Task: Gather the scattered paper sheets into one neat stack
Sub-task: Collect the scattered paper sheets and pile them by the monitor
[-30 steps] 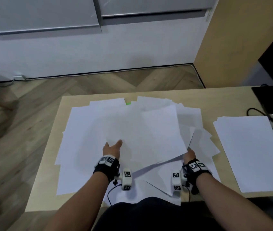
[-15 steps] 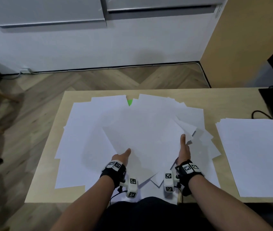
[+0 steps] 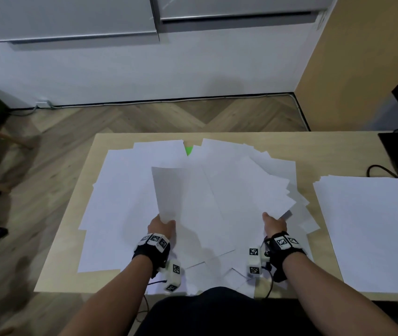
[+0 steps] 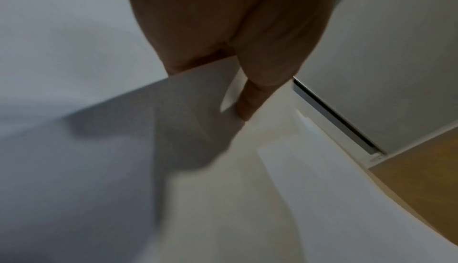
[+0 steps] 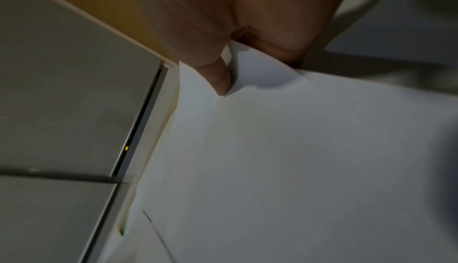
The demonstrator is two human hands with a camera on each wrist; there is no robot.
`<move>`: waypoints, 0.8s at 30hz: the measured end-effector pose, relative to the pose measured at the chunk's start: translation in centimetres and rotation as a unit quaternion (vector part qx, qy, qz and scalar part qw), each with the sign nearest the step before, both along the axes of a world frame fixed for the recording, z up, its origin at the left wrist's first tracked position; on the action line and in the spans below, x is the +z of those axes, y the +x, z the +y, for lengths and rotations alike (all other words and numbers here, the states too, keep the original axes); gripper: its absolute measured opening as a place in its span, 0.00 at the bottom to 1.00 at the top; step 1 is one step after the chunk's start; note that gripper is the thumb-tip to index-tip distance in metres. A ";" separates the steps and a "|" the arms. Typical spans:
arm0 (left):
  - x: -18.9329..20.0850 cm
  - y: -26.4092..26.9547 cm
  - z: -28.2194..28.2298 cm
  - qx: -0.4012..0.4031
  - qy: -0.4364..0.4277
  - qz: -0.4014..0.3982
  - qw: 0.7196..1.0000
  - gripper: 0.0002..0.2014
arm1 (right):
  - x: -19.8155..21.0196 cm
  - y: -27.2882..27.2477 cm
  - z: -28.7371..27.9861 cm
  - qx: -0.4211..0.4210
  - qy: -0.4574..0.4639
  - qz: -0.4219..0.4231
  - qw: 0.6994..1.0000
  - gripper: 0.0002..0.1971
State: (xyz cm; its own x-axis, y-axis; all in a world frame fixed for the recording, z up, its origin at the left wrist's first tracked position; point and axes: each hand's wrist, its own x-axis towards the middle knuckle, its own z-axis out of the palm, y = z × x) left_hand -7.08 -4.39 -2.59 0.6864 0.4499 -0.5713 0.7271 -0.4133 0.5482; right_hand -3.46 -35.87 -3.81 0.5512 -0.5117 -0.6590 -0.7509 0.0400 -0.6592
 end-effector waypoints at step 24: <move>-1.2 2.8 -7.7 -0.230 0.148 -0.052 0.961 0.37 | -3.4 1.0 -1.1 0.107 0.143 -0.063 0.982 0.17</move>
State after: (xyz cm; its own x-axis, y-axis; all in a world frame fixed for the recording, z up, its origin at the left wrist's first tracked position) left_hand -4.27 -12.09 -3.74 0.8974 0.2183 -0.3834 0.3791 -0.8260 0.4171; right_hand -2.46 -37.00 -7.25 0.7119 -0.1782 -0.6793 -0.6762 0.0872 -0.7315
